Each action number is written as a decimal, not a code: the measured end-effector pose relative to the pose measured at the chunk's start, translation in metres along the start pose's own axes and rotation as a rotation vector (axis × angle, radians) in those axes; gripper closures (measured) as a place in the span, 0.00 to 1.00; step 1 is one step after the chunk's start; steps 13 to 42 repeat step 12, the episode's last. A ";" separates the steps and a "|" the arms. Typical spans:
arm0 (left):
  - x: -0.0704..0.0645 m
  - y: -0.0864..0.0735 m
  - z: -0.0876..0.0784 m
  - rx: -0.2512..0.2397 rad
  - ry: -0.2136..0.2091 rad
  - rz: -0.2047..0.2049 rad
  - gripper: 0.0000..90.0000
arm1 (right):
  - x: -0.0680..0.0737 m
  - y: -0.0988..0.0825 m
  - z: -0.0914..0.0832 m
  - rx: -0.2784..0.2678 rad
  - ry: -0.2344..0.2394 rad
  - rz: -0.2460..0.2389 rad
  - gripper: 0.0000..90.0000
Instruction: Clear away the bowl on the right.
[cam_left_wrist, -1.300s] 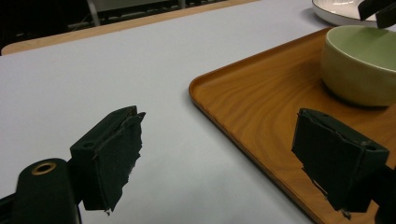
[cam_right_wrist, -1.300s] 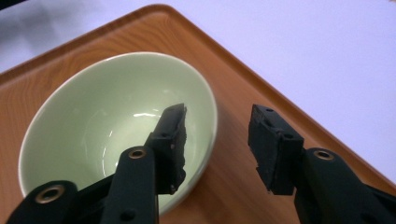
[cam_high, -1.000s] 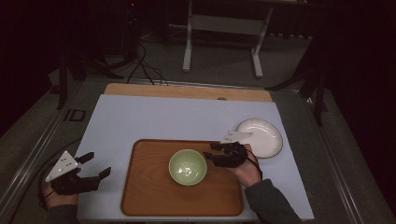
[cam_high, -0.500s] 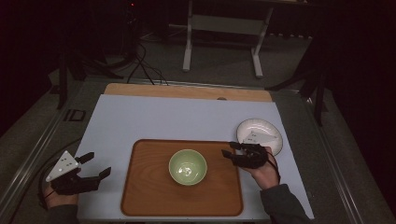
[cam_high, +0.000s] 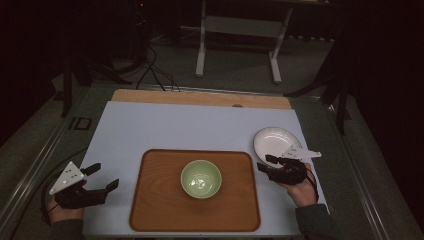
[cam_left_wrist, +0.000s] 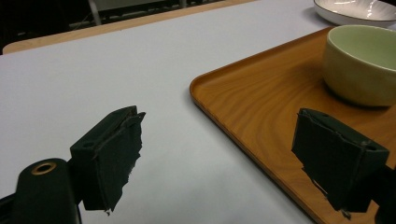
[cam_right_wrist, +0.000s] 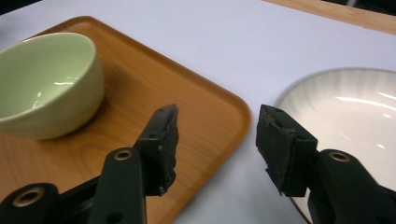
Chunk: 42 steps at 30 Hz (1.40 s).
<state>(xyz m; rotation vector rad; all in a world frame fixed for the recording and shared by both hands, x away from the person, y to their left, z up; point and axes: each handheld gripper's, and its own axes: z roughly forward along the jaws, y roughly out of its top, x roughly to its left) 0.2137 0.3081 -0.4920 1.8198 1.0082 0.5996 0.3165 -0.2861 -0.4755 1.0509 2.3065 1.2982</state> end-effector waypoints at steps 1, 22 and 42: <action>0.000 0.000 0.000 0.000 0.000 0.000 0.18 | -0.003 -0.002 -0.003 -0.003 -0.007 0.009 0.53; 0.000 0.000 0.001 -0.001 -0.004 0.007 0.18 | -0.023 -0.027 -0.029 -0.033 -0.004 0.030 0.51; 0.000 0.000 0.001 -0.001 -0.004 0.007 0.18 | -0.023 -0.027 -0.029 -0.033 -0.004 0.030 0.51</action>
